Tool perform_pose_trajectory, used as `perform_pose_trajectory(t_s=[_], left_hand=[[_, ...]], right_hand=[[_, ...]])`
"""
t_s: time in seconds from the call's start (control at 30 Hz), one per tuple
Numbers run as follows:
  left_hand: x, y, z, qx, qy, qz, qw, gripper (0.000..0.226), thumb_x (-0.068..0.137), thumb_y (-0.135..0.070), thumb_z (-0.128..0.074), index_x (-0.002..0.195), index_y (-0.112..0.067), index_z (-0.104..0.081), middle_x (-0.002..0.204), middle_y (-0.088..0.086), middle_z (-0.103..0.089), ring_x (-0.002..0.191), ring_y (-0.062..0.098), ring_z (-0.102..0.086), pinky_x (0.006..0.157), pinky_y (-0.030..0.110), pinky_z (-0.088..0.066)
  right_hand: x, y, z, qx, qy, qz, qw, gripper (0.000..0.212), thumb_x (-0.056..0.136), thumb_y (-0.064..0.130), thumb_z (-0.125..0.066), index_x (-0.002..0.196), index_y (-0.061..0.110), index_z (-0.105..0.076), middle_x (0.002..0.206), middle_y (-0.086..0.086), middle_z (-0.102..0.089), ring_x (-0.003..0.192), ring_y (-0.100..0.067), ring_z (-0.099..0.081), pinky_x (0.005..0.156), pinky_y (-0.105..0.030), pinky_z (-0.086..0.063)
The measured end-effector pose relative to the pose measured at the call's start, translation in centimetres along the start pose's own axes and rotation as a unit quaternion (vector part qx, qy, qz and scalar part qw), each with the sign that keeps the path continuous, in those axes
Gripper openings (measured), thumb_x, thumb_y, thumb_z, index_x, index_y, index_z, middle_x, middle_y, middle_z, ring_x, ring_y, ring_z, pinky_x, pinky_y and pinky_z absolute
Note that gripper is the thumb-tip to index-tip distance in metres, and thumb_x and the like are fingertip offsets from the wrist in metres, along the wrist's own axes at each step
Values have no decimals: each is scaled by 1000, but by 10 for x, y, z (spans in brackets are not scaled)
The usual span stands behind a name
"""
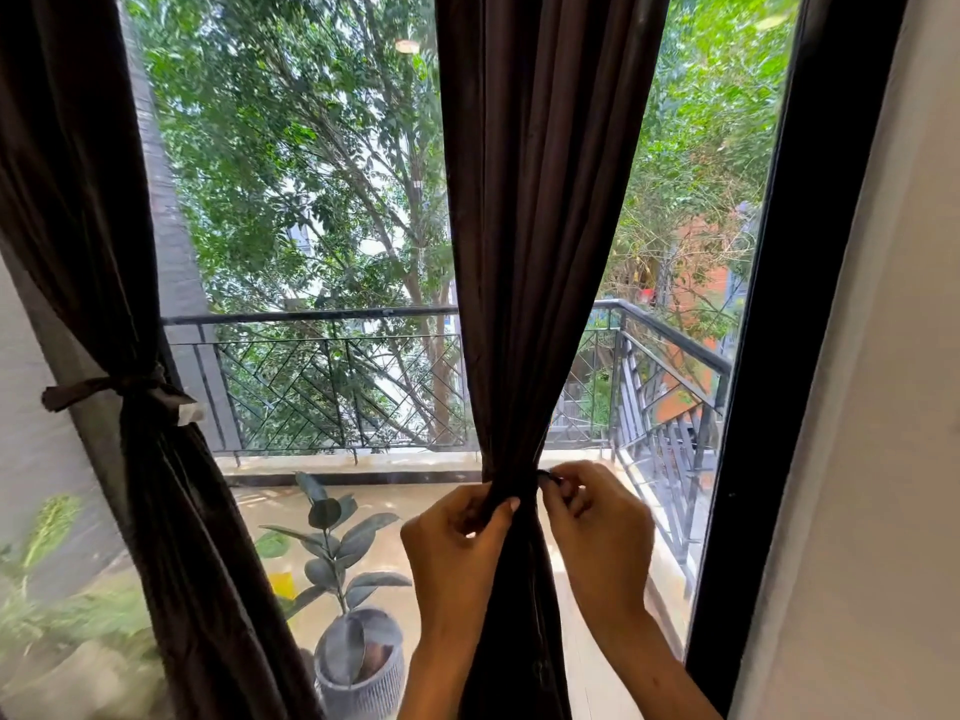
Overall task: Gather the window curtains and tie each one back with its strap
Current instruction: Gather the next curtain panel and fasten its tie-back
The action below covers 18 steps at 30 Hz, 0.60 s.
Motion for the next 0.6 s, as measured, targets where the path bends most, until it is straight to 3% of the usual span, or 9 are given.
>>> perform_pose_trajectory(t_s=[0.07, 0.13, 0.17, 0.3, 0.4, 0.43, 0.5, 0.57, 0.6], left_hand=[[-7, -2, -4, -5, -9, 3, 1000, 35, 73, -3, -77, 74, -37, -70, 67, -16, -71, 64, 1, -68, 62, 16, -53], [-16, -4, -9, -30, -8, 8, 999, 36, 76, 0, -73, 80, -35, -71, 70, -16, -72, 69, 2, -69, 63, 15, -52], [-20, -6, -11, -38, -11, 7, 999, 35, 77, 0, -73, 83, -34, -70, 72, -16, -72, 70, 1, -70, 63, 14, -52], [-32, -8, -15, -59, -30, 20, 998, 34, 77, 1, -73, 90, -27, -59, 71, -16, -73, 68, 1, -70, 61, 14, -52], [-32, -14, -12, -42, 45, -7, 998, 42, 77, 1, -72, 96, -35, -61, 80, -21, -73, 77, -1, -70, 69, 15, -54], [-29, -19, -5, -17, 47, -32, 998, 39, 75, -9, -76, 94, -41, -64, 83, -24, -71, 78, -4, -68, 70, 13, -53], [-18, -30, 22, 77, -34, -114, 990, 33, 68, -38, -76, 97, -49, -64, 91, -25, -69, 80, -7, -64, 71, 11, -48], [-6, -35, 38, 143, -80, -159, 974, 48, 66, -47, -77, 111, -41, -63, 108, -18, -66, 97, -2, -60, 80, 16, -47], [1, -33, 37, 148, -51, -148, 977, 53, 66, -48, -78, 116, -39, -63, 116, -16, -64, 105, 0, -59, 84, 20, -48]], right_hand=[[-7, 0, -7, 144, 52, -64, 986, 14, 87, 15, -67, 96, 25, -71, 83, 17, -70, 77, 1, -66, 70, -21, -55], [-16, 3, -15, 274, 140, -155, 939, 21, 90, 31, -57, 107, 27, -68, 92, 15, -73, 89, 3, -66, 78, -16, -51], [-21, 3, -18, 320, 171, -186, 913, 25, 86, 36, -58, 107, 26, -66, 95, 11, -73, 92, -2, -68, 80, -20, -51], [-22, 3, -19, 333, 187, -194, 904, 22, 77, 13, -75, 96, 16, -65, 87, -1, -74, 83, -18, -71, 75, -33, -54], [-17, -2, -17, 347, 181, -217, 894, 14, 78, 9, -73, 90, 16, -68, 83, -6, -74, 82, -25, -71, 77, -42, -55], [-16, -3, -16, 347, 178, -215, 895, 11, 78, 11, -73, 88, 17, -70, 84, -6, -75, 83, -26, -71, 79, -45, -55], [-15, -4, -12, 329, 177, -205, 905, 10, 79, 16, -73, 88, 21, -72, 86, -3, -75, 84, -25, -71, 82, -48, -54], [-13, -3, -9, 320, 185, -205, 906, 13, 80, 17, -73, 91, 22, -73, 89, -2, -75, 86, -24, -71, 83, -50, -54], [-11, -3, -8, 323, 192, -208, 903, 14, 80, 15, -73, 93, 21, -73, 90, -3, -75, 86, -24, -71, 84, -51, -54]])
Point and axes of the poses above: each hand's wrist, its own x-axis towards the middle knuckle, its own z-axis out of the back of the hand, y = z × x, the point moved 5 cm from there along x, towards the middle knuckle
